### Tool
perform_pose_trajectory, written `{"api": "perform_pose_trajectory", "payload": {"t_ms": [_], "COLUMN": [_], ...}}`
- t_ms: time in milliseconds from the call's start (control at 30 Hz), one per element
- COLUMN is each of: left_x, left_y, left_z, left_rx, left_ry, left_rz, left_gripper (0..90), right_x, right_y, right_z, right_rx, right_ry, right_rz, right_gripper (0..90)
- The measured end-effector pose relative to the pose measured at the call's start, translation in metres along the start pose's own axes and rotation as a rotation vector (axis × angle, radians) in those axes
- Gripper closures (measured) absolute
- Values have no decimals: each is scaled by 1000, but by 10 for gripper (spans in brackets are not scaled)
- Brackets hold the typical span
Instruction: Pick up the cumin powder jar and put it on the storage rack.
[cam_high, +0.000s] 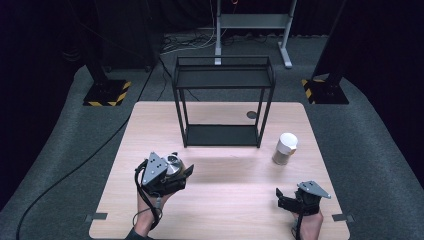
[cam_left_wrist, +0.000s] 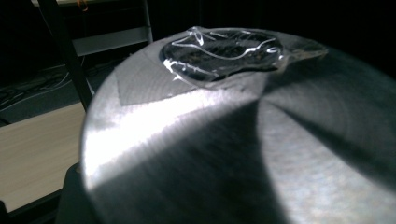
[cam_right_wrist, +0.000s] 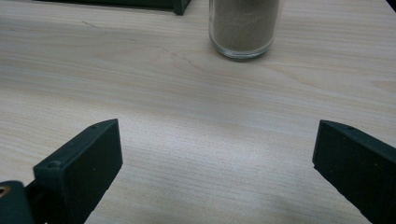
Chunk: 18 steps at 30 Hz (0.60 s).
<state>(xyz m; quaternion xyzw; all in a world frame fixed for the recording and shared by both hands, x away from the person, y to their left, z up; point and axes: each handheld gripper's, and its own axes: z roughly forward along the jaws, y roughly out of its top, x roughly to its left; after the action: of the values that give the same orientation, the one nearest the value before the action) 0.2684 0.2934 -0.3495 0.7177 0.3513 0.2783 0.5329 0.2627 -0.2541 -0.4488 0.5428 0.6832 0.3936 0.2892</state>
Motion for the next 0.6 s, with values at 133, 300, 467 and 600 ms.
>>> {"api": "perform_pose_trajectory", "payload": {"t_ms": [133,300,467,600], "left_x": [0,3,8,10], "left_y": [4,9,14,18], "left_z": [2,5,8,9], "left_rx": [-5,-5,-5,-11], "left_ry": [-5,-17,-26,-29], "left_rz": [7,10,13,14], "left_gripper": [314,314,314,314], "right_x": [0,0,0,0], "right_y": [0,0,0,0], "right_z": [0,0,0,0], "right_rx": [0,-1,1,0], "right_ry": [1,1,0,-2], "right_rz": [-1,0,0,0], "right_gripper": [3,3,4,5]}}
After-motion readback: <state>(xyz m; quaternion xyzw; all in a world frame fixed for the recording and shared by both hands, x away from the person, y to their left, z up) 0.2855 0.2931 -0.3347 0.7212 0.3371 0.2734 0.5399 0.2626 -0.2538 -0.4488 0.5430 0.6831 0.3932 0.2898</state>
